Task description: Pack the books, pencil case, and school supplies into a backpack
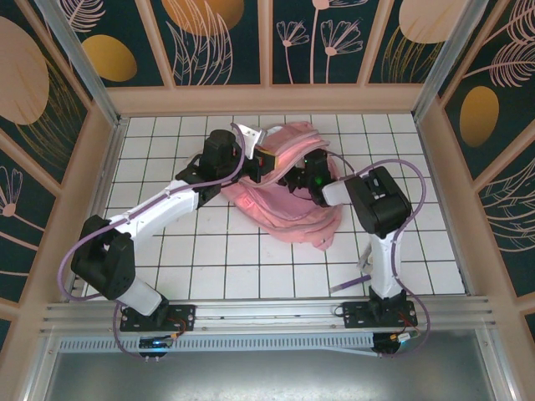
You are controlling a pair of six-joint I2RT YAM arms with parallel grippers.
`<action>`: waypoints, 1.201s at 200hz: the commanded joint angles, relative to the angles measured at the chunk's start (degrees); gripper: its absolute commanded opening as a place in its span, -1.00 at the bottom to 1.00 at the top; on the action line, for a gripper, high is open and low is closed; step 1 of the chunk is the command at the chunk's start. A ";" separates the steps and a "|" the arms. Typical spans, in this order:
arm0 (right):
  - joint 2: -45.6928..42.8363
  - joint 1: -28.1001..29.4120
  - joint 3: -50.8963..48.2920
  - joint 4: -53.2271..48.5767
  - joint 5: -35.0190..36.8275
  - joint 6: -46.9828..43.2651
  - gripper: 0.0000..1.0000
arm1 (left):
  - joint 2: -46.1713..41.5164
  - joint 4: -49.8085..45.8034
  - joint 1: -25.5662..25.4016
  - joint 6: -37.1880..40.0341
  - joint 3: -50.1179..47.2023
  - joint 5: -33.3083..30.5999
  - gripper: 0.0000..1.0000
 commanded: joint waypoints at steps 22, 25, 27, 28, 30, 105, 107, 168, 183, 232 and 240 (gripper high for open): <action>3.67 -1.68 4.66 1.88 -2.94 -1.55 -0.70 | -0.98 12.06 0.11 0.47 3.53 5.16 -1.00; 3.42 -1.68 4.29 2.43 -3.01 -1.34 -0.63 | -1.03 12.10 0.17 0.49 3.37 4.86 -1.00; 3.27 -1.73 4.04 2.85 -3.07 -1.00 -0.59 | -0.99 12.12 0.16 0.47 3.27 4.62 -1.00; 3.17 -1.74 3.91 3.10 -3.10 -0.92 -0.57 | -1.01 12.09 0.17 0.44 3.21 4.56 -1.00; 2.94 -1.79 3.57 3.48 -3.16 -0.57 -0.53 | -1.05 12.14 0.20 0.44 3.12 4.43 -1.00; -23.36 -7.09 -14.61 -20.64 -0.12 -9.50 0.06 | -3.25 8.12 0.97 3.06 -1.42 -0.03 -1.00; -24.46 -7.24 -14.83 -21.99 0.22 -10.54 0.07 | -3.37 7.70 0.97 3.33 -1.42 -0.05 -1.00; -46.81 -17.92 -10.32 -58.97 20.04 -30.73 0.07 | -9.39 0.03 1.57 3.59 -3.87 -17.34 0.97; -47.23 -17.94 -4.35 -64.54 29.69 -35.61 0.08 | -11.18 -1.99 4.88 3.85 -2.50 -18.27 0.98; -43.27 -9.84 8.96 -62.28 40.05 -42.67 0.09 | -0.95 -20.00 20.01 -3.13 12.19 -21.00 0.98; -42.31 -8.78 9.61 -61.31 39.46 -43.21 0.09 | 2.04 -21.24 22.35 -2.70 13.86 -19.10 0.98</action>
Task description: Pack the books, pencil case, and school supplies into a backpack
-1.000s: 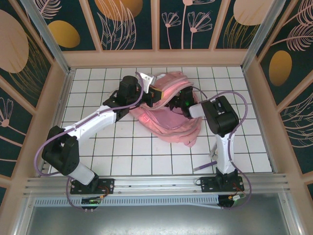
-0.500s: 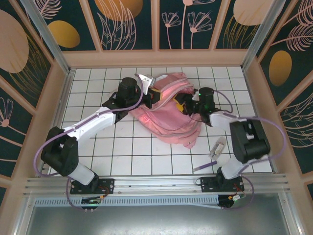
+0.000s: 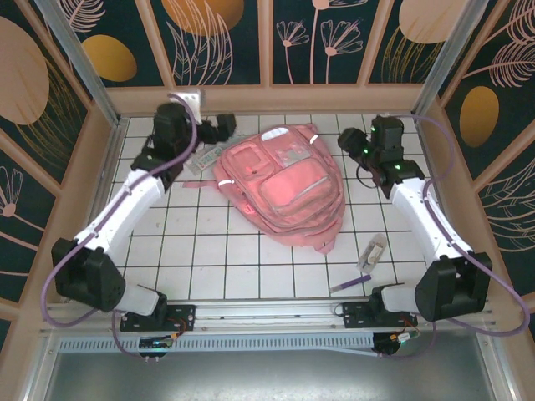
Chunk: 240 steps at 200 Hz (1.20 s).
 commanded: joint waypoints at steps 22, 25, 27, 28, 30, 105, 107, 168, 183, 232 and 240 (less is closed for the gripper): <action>6.16 6.28 5.42 0.04 3.50 -6.34 0.10 | 17.41 -13.12 9.88 0.24 9.36 3.56 0.97; 6.56 6.54 5.75 0.01 3.49 -6.35 0.09 | 18.89 -13.52 10.29 0.45 10.29 4.11 0.98; 6.68 6.59 5.82 -0.03 3.45 -6.39 0.10 | 19.79 -13.83 10.59 0.61 11.06 4.28 0.98; 6.95 6.77 5.91 -0.04 2.27 -6.43 0.10 | 20.27 -13.94 10.71 0.68 11.32 4.36 0.98; 7.05 6.84 5.98 -0.06 1.92 -6.43 0.10 | 21.37 -14.31 10.96 0.74 12.04 4.65 0.97; 11.17 10.23 6.39 1.18 -6.69 -6.76 0.11 | 49.30 -22.66 11.89 7.42 29.72 9.82 0.07; 11.26 10.27 6.30 1.29 -6.87 -6.67 0.11 | 49.41 -22.70 11.85 7.21 29.52 9.29 0.06; 18.00 12.27 9.17 5.17 -17.70 -5.95 0.13 | 38.08 -16.75 11.91 -1.62 1.44 -2.98 -0.11; 22.29 13.60 12.11 5.85 -23.31 -5.87 0.12 | 31.92 -15.81 11.90 -3.98 -7.63 -6.45 -0.13; 40.02 17.05 29.92 -1.91 -39.55 9.23 0.09 | 10.31 -20.44 11.87 -14.74 -30.22 -5.45 -0.05; 40.62 18.24 30.06 1.20 -40.10 12.93 0.08 | 7.33 -20.35 11.84 -16.54 -33.70 -1.70 -0.05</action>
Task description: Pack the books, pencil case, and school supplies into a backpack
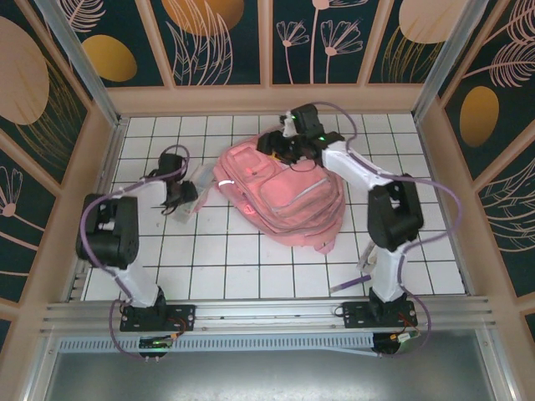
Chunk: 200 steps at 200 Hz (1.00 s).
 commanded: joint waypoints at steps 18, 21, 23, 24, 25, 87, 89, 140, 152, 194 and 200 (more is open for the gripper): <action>5.59 5.07 4.98 5.89 -11.37 15.27 0.05 | -12.72 -8.86 -0.08 -12.37 -17.66 11.70 -0.12; 6.36 5.50 5.56 5.83 -11.43 15.52 0.04 | -13.82 -8.81 -0.19 -13.03 -19.03 12.62 -0.13; 6.88 5.69 6.05 5.56 -11.57 15.63 0.03 | -14.79 -8.84 -0.32 -13.38 -19.90 13.08 -0.14; 7.14 5.84 6.22 5.46 -11.70 15.71 0.03 | -15.23 -8.80 -0.40 -13.51 -20.28 13.32 -0.15; 7.44 5.91 6.48 5.36 -11.76 15.75 0.02 | -15.58 -8.87 -0.49 -13.75 -20.60 13.53 -0.15; 21.13 9.78 29.48 -26.43 -13.48 -12.17 -0.18 | -37.46 -11.58 -7.97 -29.11 -24.74 26.64 -0.20; 21.45 9.88 29.68 -27.27 -13.80 -13.02 -0.18 | -37.70 -11.38 -8.09 -29.70 -25.02 27.29 -0.20; 25.83 15.38 30.01 -38.03 -12.18 -27.95 -0.17 | -45.38 -9.95 -6.81 -38.69 -25.14 23.48 -0.50; 27.19 16.36 30.55 -38.10 -12.42 -28.96 -0.17 | -42.00 -11.65 -4.61 -36.55 -23.88 20.27 -0.61; 33.31 18.09 37.42 -39.64 -12.70 -32.78 -0.15 | -27.37 -9.04 -1.51 -30.55 -22.32 11.13 -0.82; 34.00 18.29 38.29 -39.48 -12.31 -33.19 -0.16 | -25.75 -8.17 -1.53 -29.68 -22.89 10.91 -0.87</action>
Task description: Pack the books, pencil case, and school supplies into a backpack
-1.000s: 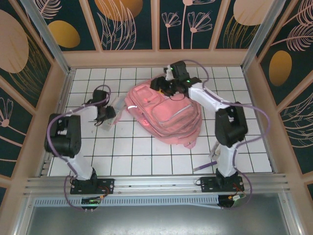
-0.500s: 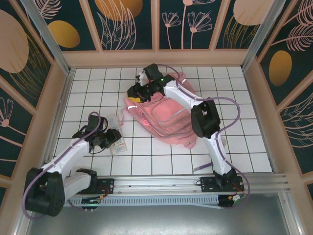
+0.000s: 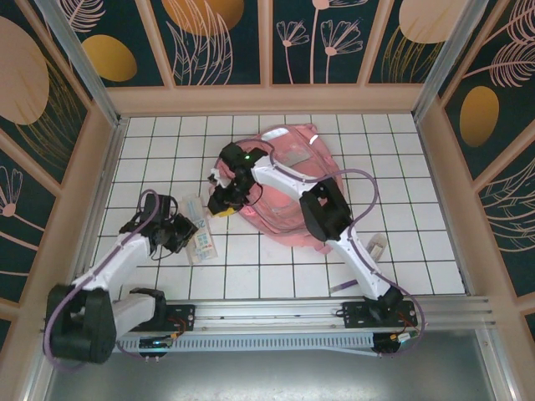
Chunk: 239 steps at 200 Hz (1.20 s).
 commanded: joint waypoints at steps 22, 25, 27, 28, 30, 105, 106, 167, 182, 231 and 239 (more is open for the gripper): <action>4.17 0.86 6.75 -3.27 4.08 -5.38 -0.15 | 8.54 5.02 0.20 4.91 -4.48 0.12 -0.94; 4.18 0.95 6.62 -3.27 4.61 -5.41 -0.15 | 8.55 5.88 0.11 4.87 -5.21 1.43 -0.95; 4.14 0.92 6.60 -3.32 4.96 -5.48 -0.15 | 8.51 6.38 0.03 4.78 -5.67 2.24 -0.96; 4.11 0.99 6.55 -3.34 5.09 -5.49 -0.15 | 8.45 6.65 0.00 4.73 -5.86 2.64 -0.96; 4.10 1.06 6.45 -3.29 5.41 -5.59 -0.15 | 8.40 7.05 -0.13 4.68 -6.42 3.25 -0.96; 7.85 1.08 6.42 -3.89 6.09 -5.94 -0.16 | -4.31 13.05 -4.07 -9.41 -14.55 12.14 -1.00; 7.86 1.07 6.46 -3.93 5.97 -5.90 -0.16 | -4.42 13.15 -4.12 -9.49 -14.61 12.20 -1.00; 6.14 2.35 5.14 -3.56 0.92 -10.10 -0.59 | -0.68 20.15 -4.05 -10.60 -15.58 16.73 -1.00; 5.59 2.42 4.86 -3.63 0.94 -10.46 -0.54 | 0.48 20.24 -4.11 -9.80 -14.20 16.39 -1.00; -1.92 2.17 0.77 0.45 2.29 -8.86 -1.00 | -1.46 15.18 -4.15 0.54 -4.11 14.70 -0.92; -6.28 1.52 -3.00 4.69 2.59 -6.53 -1.00 | -3.58 14.22 -4.51 4.32 -1.04 12.70 -0.84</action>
